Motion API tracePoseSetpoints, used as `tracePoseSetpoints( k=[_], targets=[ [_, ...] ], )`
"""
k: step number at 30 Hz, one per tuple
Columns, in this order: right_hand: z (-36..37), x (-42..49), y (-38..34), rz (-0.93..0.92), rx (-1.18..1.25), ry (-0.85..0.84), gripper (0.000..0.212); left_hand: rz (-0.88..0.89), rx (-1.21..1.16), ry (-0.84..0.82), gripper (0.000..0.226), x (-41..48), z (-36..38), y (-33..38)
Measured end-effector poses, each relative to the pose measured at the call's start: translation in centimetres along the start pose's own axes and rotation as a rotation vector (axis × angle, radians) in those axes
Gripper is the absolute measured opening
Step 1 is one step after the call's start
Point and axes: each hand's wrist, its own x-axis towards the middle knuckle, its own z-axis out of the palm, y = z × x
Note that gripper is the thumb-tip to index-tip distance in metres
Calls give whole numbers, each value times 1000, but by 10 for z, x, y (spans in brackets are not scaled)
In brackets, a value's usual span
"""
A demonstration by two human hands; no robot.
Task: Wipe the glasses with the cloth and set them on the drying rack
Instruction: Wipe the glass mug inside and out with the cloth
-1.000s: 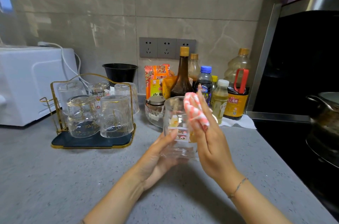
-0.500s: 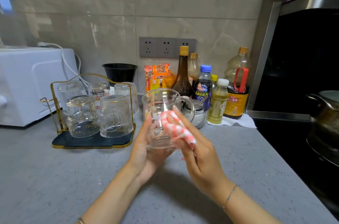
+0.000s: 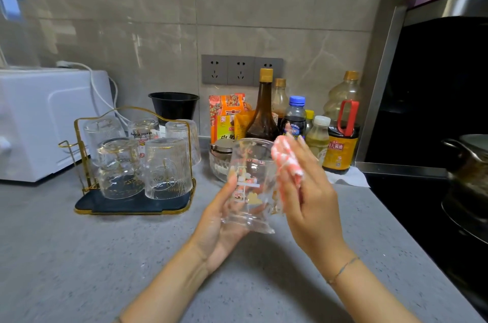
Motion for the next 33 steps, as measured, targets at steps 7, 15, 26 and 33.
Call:
tracePoseSetpoints(
  k=[7,15,26,33],
  targets=[
    [31,-15,-11,-207,-334,-60,46,80,-95,77,52,2,1,5],
    [24,-23,-13,-180,162,-95,43,51,-213,113,63,1,2,10],
    [30,-26,-3,328,543,25,66,-137,-118,21,78,-3,11,4],
    [21,-20,5,263,420,-51,60,-83,264,-36,61,-2,10,3]
  ],
)
